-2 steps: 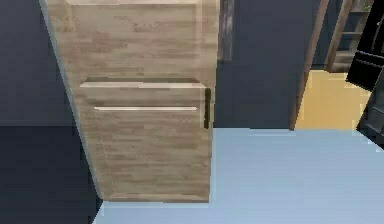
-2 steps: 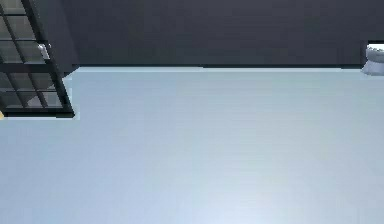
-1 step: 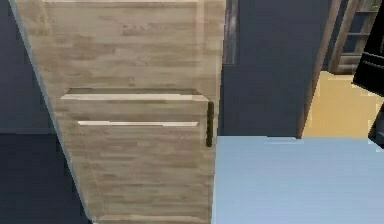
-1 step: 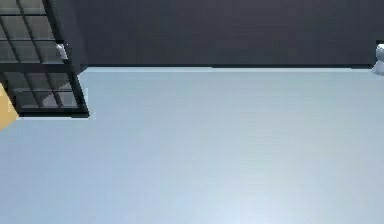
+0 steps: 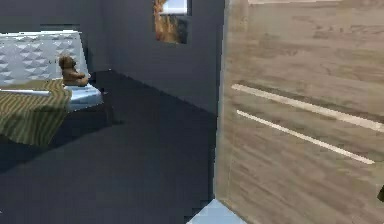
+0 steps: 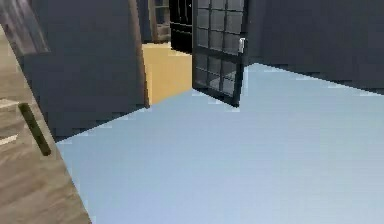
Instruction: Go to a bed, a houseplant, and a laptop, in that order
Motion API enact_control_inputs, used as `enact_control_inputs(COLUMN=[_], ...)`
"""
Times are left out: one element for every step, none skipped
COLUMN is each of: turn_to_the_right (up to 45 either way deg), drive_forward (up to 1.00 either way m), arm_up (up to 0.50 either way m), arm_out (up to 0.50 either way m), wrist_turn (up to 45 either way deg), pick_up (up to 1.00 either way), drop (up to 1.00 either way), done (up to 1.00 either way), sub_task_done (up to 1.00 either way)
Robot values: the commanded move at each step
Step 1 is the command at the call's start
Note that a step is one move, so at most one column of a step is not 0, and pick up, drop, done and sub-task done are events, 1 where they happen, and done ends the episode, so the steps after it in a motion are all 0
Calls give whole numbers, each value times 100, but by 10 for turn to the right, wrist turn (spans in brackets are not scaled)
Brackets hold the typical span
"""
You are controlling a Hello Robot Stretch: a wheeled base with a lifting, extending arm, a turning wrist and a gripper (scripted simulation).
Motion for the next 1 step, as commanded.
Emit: enact_control_inputs(turn_to_the_right=[-270], drive_forward=[0], arm_up=[0], arm_out=[0], wrist_turn=[0], pick_up=[0], drop=[0], done=[0], sub_task_done=[0])
